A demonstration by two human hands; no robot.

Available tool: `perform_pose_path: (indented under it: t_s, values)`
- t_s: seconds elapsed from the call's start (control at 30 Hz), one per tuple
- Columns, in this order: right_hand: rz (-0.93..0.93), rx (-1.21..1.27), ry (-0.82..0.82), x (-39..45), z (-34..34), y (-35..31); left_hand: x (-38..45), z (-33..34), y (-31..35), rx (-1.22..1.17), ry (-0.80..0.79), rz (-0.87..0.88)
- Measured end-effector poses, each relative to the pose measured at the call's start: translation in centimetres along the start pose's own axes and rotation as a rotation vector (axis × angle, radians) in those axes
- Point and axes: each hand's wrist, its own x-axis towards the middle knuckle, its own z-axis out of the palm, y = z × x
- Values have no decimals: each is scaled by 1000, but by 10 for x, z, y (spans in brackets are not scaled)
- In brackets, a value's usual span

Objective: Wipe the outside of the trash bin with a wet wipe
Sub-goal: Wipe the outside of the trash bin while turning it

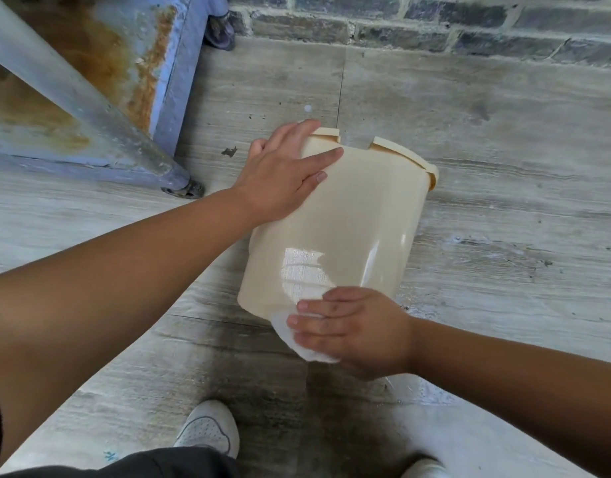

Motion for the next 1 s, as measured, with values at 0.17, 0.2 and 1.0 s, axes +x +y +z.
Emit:
perform_pose_path:
  t_s: [0.17, 0.2, 1.0]
  values:
    - [204, 388, 167, -8, -2, -28, 1, 1, -5, -91, -34, 1]
    - [388, 619, 264, -8, -12, -32, 0, 2, -7, -113, -37, -10]
    - [294, -119, 407, 36, -16, 62, -38, 17, -22, -286, -18, -141]
